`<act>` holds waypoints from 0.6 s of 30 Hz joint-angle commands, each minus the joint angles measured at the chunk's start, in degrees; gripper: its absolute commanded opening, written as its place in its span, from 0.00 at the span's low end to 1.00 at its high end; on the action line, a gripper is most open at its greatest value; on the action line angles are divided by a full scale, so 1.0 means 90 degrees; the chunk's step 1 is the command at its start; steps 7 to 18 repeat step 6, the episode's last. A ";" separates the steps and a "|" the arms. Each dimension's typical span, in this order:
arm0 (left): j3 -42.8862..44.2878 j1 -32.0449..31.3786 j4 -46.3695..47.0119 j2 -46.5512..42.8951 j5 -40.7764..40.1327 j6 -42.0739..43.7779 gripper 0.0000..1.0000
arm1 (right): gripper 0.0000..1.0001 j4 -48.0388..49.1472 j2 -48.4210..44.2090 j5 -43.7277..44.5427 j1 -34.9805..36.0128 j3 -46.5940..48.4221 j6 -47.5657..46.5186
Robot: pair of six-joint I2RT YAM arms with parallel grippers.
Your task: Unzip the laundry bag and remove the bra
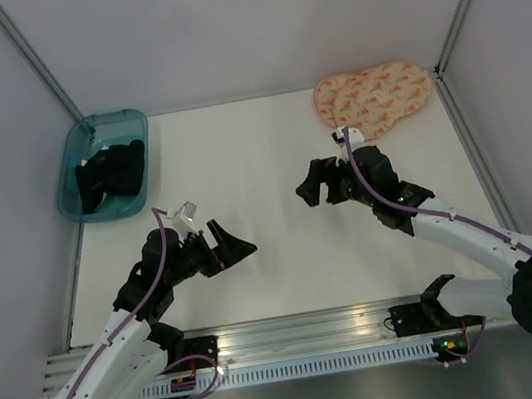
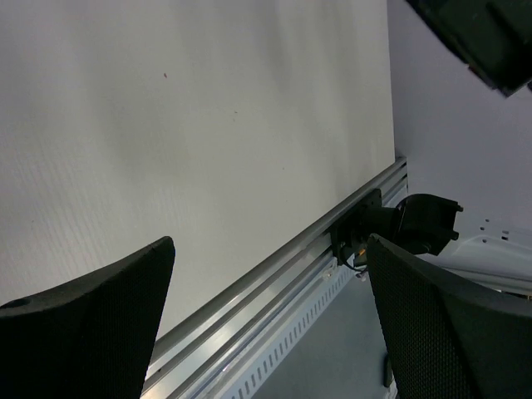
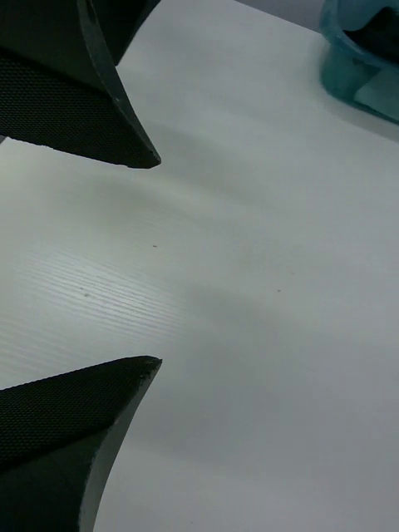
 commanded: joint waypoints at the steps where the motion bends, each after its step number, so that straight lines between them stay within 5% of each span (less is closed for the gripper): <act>1: 0.0055 -0.0020 0.0291 -0.0184 0.0334 0.0387 1.00 | 0.98 -0.0079 -0.0734 0.0268 0.0516 -0.0583 0.0159; 6: -0.0014 -0.0020 0.0291 -0.0301 0.0412 0.0485 1.00 | 0.98 -0.0616 -0.1233 0.1309 0.1474 -0.0605 0.0032; 18: -0.0014 -0.0020 0.0291 -0.0301 0.0412 0.0485 1.00 | 0.98 -0.0616 -0.1233 0.1309 0.1474 -0.0605 0.0032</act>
